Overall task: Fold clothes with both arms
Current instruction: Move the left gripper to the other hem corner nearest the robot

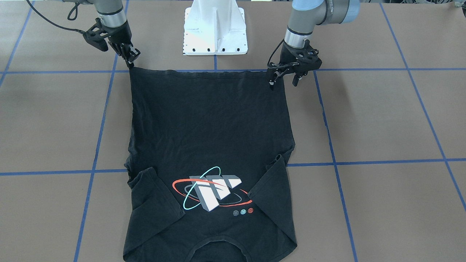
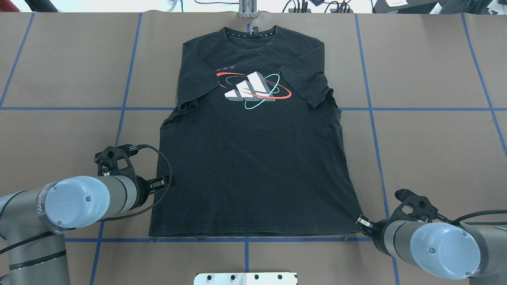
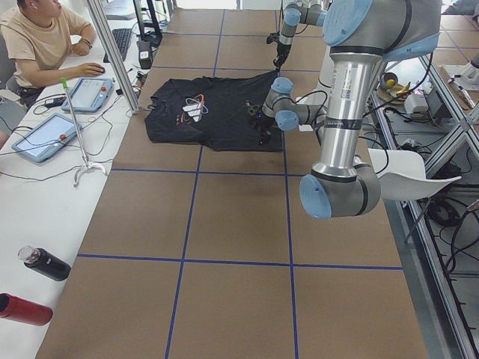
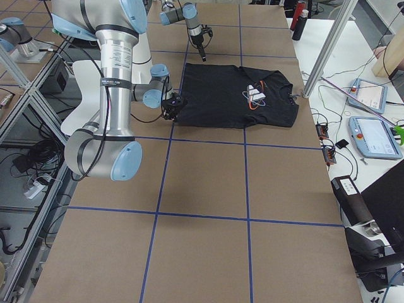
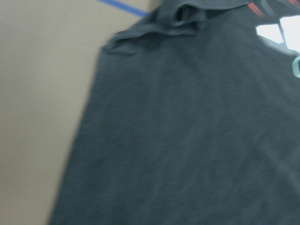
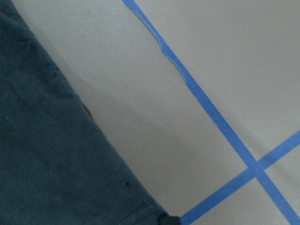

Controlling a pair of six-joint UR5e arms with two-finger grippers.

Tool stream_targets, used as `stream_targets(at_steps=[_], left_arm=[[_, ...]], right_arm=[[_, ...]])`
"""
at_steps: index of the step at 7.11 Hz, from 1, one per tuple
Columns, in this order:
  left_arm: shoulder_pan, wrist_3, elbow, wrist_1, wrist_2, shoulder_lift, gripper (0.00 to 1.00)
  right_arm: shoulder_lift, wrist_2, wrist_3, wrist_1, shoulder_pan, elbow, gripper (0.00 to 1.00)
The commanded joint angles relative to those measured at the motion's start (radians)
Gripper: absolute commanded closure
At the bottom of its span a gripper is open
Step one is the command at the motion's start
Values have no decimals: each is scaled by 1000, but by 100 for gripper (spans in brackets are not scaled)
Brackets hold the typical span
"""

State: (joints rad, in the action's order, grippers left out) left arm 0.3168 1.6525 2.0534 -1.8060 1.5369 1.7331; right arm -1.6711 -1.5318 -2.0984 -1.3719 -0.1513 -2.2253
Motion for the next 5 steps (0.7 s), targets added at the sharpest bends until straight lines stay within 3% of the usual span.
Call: stream_targets(at_steps=[1, 2, 3, 5], left_arm=[[-63, 90, 8, 1, 3, -17, 31], [-94, 117, 10, 1, 3, -17, 41], [-100, 141, 13, 2, 5, -18, 45], [-100, 232, 14, 5, 46, -23, 45]], right_arm=[[4, -1, 1, 1, 3, 4, 100], [4, -1, 0, 1, 4, 4, 100], [5, -1, 0, 1, 6, 6, 100], [8, -1, 0, 2, 6, 6, 100]])
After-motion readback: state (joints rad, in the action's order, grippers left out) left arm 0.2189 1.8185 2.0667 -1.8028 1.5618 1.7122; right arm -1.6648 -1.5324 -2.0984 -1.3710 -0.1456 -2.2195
